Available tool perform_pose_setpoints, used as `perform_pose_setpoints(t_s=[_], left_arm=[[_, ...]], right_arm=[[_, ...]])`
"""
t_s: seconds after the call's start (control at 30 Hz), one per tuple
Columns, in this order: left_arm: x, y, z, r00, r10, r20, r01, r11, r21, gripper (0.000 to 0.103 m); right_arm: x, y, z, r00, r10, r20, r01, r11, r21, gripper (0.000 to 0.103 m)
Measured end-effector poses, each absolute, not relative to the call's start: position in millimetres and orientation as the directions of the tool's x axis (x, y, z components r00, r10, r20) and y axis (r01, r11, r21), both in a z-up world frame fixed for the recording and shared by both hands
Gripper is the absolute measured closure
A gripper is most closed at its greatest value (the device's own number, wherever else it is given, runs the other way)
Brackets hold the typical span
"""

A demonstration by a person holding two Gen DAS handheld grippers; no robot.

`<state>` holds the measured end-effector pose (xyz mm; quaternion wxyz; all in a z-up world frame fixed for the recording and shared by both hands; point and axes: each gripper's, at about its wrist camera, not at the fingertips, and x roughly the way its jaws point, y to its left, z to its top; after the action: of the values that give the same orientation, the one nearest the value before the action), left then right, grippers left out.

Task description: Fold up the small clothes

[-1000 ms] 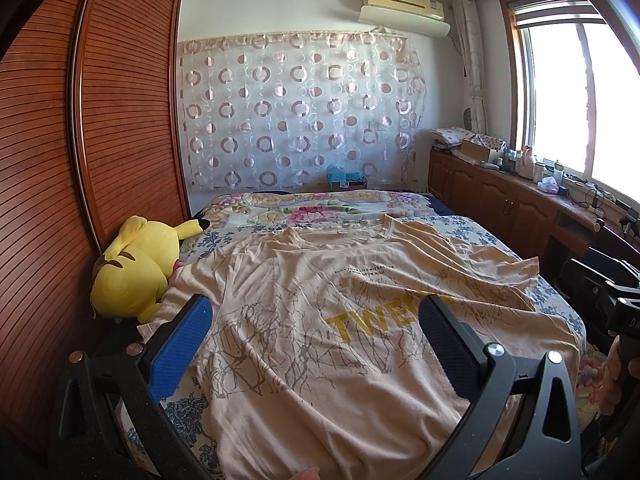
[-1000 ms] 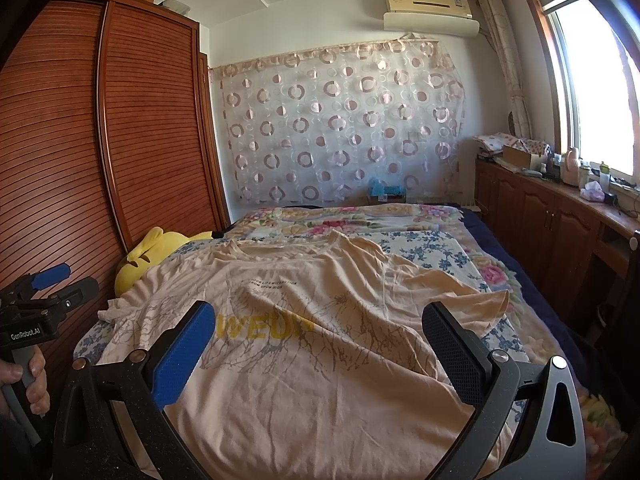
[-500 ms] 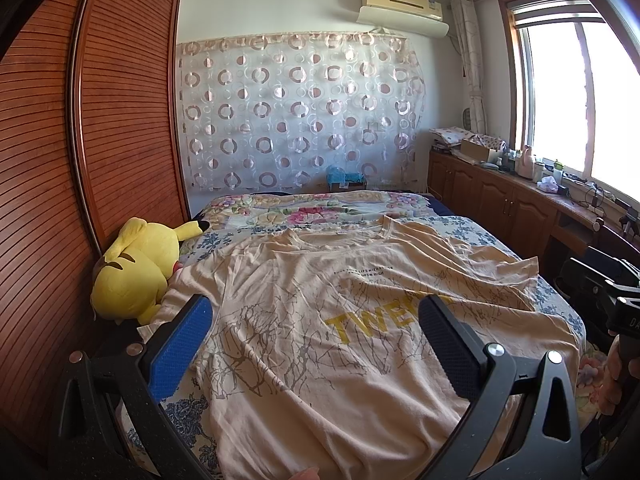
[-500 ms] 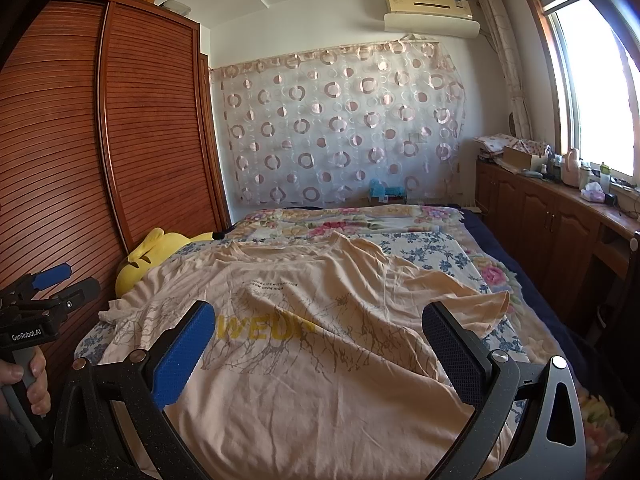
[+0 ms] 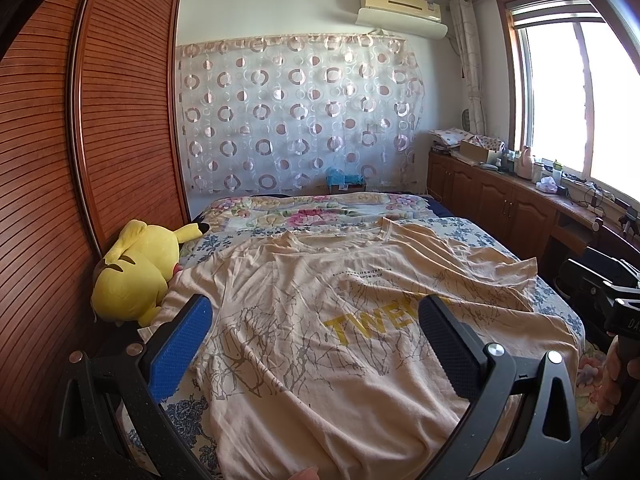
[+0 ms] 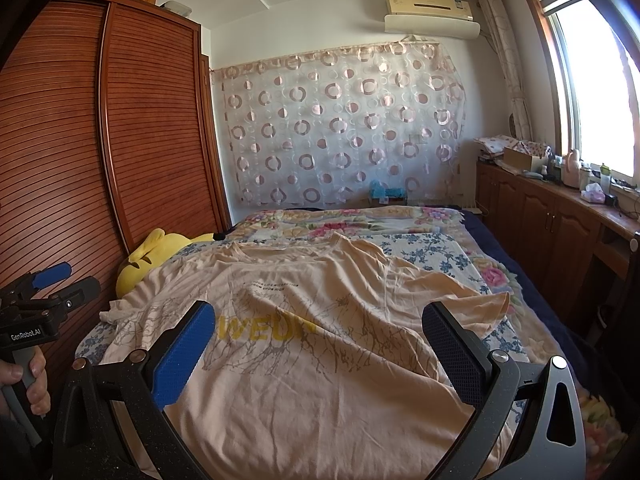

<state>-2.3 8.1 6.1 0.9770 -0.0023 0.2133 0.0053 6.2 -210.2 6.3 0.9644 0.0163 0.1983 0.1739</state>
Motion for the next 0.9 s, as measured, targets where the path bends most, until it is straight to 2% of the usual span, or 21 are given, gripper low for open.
perform_pose_setpoints(t_s=[0.7, 0.9], left_arm=[[-3, 8, 6, 0.909, 0.010, -0.416, -0.011, 1.000, -0.001, 0.000], [4, 18, 3, 0.896, 0.017, -0.444, -0.024, 1.000, -0.011, 0.000]], right_arm=[[6, -209, 6, 0.862, 0.341, -0.376, -0.328, 0.939, 0.102, 0.000], [10, -205, 2, 0.851, 0.355, -0.388, -0.339, 0.934, 0.110, 0.000]])
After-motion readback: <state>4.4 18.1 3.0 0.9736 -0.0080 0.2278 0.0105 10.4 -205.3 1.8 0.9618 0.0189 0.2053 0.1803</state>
